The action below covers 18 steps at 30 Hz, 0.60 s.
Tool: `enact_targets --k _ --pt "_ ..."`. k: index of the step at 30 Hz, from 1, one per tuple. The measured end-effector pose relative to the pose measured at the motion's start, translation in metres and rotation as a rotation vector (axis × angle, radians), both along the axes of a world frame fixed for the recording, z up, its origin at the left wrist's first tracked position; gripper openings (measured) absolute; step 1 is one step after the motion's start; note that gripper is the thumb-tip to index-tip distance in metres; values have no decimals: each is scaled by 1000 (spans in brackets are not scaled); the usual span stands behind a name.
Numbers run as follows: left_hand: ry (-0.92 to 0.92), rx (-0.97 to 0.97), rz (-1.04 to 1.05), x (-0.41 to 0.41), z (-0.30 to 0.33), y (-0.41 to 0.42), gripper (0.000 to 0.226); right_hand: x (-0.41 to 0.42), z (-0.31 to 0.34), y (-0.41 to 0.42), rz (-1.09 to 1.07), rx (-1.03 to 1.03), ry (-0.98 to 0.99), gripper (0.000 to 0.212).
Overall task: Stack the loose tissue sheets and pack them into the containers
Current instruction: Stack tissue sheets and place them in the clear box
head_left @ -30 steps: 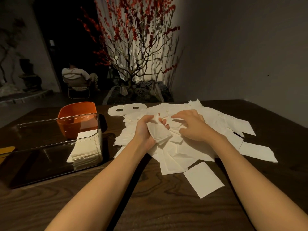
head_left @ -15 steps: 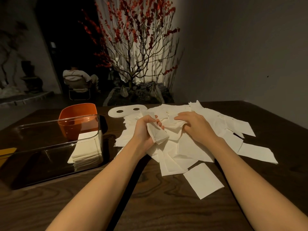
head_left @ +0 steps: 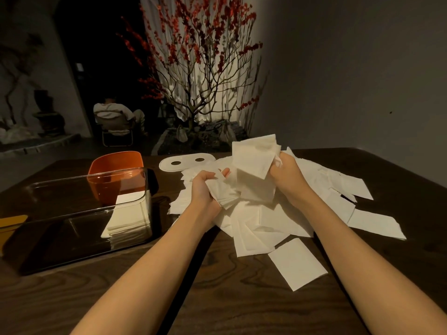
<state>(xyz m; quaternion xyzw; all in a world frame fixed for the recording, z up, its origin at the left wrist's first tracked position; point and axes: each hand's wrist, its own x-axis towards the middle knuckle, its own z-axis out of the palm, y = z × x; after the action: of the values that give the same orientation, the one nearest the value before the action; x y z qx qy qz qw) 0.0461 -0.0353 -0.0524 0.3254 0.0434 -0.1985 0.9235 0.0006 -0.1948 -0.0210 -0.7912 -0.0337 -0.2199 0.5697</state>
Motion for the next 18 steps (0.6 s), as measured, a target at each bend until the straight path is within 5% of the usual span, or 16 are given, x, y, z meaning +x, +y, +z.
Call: enact_targets --k 5,9,18 --pt "-35 88 -55 -10 8 -2 15 -8 6 4 263 428 148 11" --pt "-72 77 -168 -3 1 -6 3 -5 -3 9 267 408 234 15" --pt "-134 67 -276 -14 9 -10 30 -3 -8 11 213 316 231 12"
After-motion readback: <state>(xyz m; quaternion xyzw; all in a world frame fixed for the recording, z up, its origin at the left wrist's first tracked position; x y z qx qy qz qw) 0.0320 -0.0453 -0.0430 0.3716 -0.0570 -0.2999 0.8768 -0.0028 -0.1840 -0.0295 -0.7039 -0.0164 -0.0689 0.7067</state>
